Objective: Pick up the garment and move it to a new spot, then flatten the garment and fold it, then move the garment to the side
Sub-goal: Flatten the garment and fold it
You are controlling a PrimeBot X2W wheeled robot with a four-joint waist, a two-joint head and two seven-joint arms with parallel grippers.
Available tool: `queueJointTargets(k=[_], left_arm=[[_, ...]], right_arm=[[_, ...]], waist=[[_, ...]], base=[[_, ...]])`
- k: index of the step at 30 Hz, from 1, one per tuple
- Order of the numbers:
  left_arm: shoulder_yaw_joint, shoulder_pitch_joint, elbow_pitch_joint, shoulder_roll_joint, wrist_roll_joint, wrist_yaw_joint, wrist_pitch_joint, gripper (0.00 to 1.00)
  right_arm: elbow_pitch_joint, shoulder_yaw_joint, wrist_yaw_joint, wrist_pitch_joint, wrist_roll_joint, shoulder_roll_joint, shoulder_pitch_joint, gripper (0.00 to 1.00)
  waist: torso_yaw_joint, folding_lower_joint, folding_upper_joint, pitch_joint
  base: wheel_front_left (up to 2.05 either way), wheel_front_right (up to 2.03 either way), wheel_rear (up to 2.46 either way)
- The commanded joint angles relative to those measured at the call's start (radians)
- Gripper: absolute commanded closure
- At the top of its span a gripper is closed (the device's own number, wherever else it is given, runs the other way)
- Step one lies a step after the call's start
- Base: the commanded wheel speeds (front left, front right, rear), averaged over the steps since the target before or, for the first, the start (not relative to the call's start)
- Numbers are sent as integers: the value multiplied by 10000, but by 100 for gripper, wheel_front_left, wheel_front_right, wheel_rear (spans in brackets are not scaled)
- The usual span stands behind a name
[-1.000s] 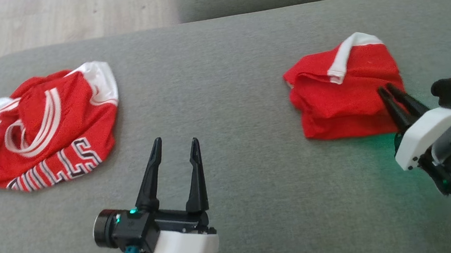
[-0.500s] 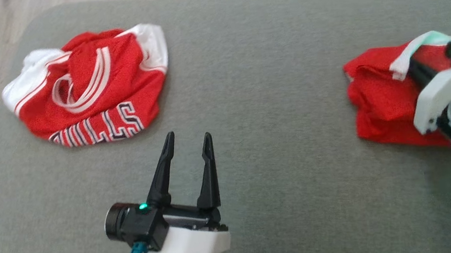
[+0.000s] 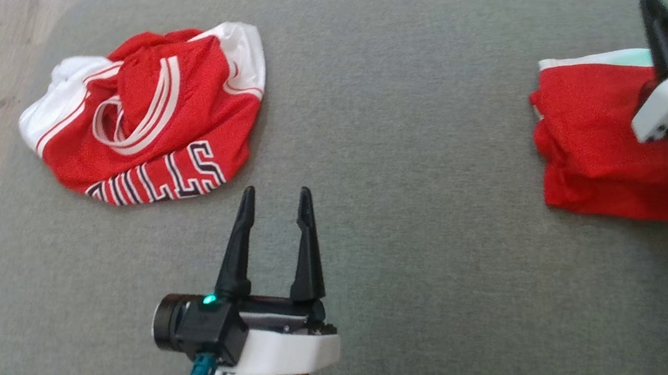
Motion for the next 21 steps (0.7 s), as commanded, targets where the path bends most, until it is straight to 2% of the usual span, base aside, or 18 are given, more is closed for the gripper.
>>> queueJointTargets(k=[1,2,3,4,12,21], left_arm=[[376,-136,-309,-29,-59,72,-51,0],[453,-84,-281,-29,-59,90,-51,0],[533,-35,-247,-29,-59,99,-51,0],[638,12,-203,-29,-55,110,-51,0],[1581,562,528,16,176,-64,-51,0],[2290,1253,1006,106,586,-490,-51,0]], right_arm=[[-358,27,-7,-143,121,63,249,94],[-461,-38,-7,-158,132,120,428,69],[-662,-162,-7,-165,88,155,606,16],[-915,-311,-7,-168,-25,211,811,0],[-3759,-1634,-7,-173,-1561,1255,3629,0],[-6728,-3147,-7,-175,-3029,2466,6840,0]], waist=[[-206,-1,0,-167],[-313,-1,0,-245],[-422,-1,0,-310],[-565,-1,0,-398],[-1638,-1,0,-1375],[-2298,-1,0,-2146]], base=[[0,0,0],[0,0,0],[0,0,0],[0,0,0],[0,0,0],[0,0,0]])
